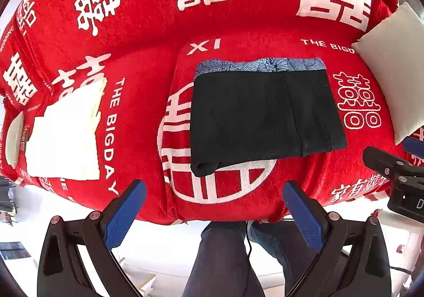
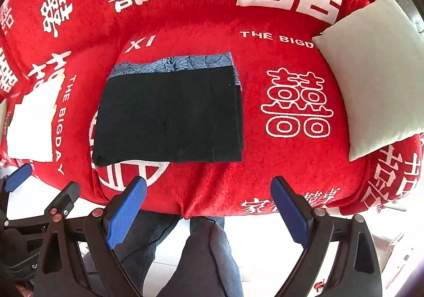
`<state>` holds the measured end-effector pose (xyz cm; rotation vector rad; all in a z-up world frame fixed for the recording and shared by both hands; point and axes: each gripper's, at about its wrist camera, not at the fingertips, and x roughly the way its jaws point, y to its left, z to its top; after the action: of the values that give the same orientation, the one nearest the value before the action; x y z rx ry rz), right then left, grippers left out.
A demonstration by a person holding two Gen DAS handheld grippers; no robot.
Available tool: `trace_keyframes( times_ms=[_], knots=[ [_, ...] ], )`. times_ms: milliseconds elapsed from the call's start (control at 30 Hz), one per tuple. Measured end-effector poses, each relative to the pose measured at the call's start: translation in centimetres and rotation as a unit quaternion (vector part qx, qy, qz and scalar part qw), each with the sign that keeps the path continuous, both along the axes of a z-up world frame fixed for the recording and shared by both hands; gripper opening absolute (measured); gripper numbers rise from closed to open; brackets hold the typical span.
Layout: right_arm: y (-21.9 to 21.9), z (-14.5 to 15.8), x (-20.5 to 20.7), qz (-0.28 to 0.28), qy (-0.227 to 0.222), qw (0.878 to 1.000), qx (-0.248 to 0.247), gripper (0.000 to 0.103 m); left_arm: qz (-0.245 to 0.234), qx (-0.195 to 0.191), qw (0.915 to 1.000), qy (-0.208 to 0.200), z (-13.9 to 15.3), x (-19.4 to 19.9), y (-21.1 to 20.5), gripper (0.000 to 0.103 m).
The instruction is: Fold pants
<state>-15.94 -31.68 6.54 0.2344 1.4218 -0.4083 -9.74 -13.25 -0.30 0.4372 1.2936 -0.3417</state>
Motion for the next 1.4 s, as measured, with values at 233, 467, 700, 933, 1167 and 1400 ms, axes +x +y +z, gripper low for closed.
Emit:
trace_keyframes(
  times_ms=[233,467,700,933,1167,1400],
  knots=[
    [0.6,1.2,-0.2,0.022,-0.007,1.0,-0.002,0.096,0.0,0.0,0.9999,-0.017,1.3,-0.3,-0.3,0.103],
    [0.9,1.7,-0.6,0.024,-0.013,1.0,-0.007,0.096,-0.004,0.007,0.9998,-0.021,1.6,-0.9,-0.7,0.103],
    [0.5,2.1,-0.8,0.017,-0.019,1.0,-0.007,0.096,-0.01,0.011,0.9995,-0.026,2.0,-1.4,-1.0,0.103],
    [0.2,2.5,-1.1,0.016,-0.024,1.0,-0.01,0.096,-0.014,0.012,0.9993,-0.033,2.4,-1.9,-1.2,0.103],
    [0.3,2.8,-1.2,0.017,-0.025,0.999,-0.012,0.096,-0.018,0.009,0.9993,-0.033,2.5,-2.1,-1.3,0.103],
    [0.3,2.9,-1.1,0.019,-0.024,0.999,-0.013,0.096,-0.03,0.009,0.999,-0.031,2.5,-2.4,-1.7,0.103]
  ],
)
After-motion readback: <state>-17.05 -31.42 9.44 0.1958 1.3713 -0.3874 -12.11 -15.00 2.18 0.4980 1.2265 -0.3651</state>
